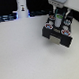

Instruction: Open the kcup holder, insert the kcup into the holder, and close the kcup holder

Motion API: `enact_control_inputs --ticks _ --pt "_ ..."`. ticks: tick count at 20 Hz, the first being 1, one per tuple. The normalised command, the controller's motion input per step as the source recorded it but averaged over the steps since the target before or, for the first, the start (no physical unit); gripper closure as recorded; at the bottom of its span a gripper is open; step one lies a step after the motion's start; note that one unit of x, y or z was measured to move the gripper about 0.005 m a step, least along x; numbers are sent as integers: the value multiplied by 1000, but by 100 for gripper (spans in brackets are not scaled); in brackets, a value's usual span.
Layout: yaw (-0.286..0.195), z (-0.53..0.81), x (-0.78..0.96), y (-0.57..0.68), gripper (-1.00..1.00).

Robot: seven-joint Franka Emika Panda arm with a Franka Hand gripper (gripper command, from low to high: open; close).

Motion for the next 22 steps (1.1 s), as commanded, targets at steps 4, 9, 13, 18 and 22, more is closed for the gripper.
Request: enact_control_inputs --ticks 4,9,13,18,22 --pt "31 -304 114 261 100" --pt "29 -93 128 163 -100" --pt "43 438 173 25 -100" --pt "47 429 258 -91 -100" --pt "67 419 434 -397 -100"
